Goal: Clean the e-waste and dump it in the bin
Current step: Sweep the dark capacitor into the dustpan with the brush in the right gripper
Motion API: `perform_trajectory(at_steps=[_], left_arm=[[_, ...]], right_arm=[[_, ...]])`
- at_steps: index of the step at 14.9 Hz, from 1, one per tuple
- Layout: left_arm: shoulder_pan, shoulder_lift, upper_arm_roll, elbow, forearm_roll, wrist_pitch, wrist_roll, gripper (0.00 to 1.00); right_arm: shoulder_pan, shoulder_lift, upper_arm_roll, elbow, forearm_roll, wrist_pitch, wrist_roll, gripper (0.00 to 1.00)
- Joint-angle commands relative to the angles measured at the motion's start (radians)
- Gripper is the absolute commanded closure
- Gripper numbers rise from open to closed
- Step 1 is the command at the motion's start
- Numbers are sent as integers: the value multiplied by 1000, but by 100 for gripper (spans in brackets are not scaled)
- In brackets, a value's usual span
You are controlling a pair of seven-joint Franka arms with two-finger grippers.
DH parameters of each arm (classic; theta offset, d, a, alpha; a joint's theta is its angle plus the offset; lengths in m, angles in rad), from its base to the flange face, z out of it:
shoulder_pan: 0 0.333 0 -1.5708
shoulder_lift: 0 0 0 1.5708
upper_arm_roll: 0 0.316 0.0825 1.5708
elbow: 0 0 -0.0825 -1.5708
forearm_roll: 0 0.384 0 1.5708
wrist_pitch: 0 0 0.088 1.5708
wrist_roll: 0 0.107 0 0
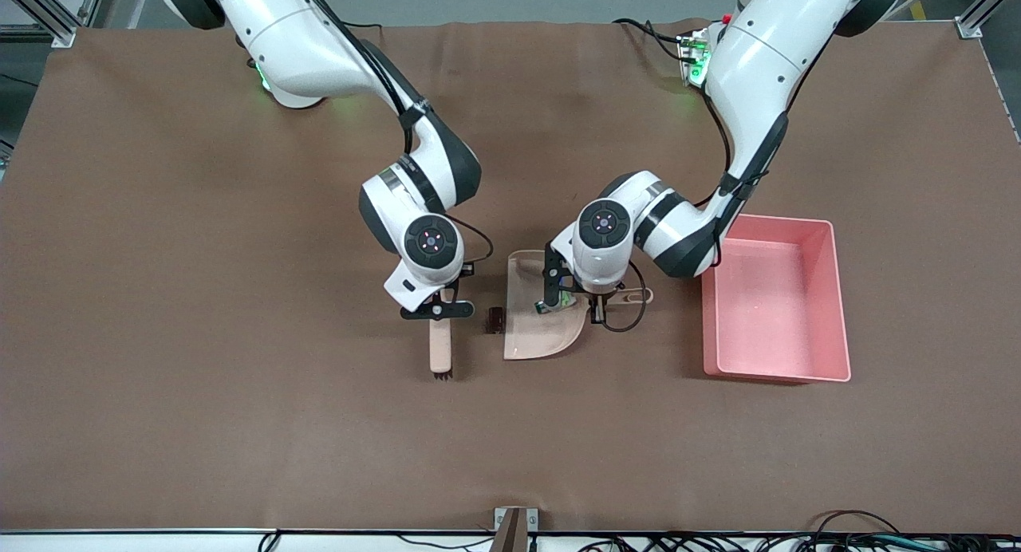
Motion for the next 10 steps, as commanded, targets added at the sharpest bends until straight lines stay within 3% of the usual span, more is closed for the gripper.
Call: perform_trajectory(at_steps=[1, 10], left_arm=[[-16, 25, 2, 27, 1, -9, -21, 100], [-16, 25, 2, 27, 8, -9, -42, 100]], right_arm=[[13, 7, 13, -13, -37, 1, -73, 100], [108, 11, 14, -53, -66, -1, -291, 100]])
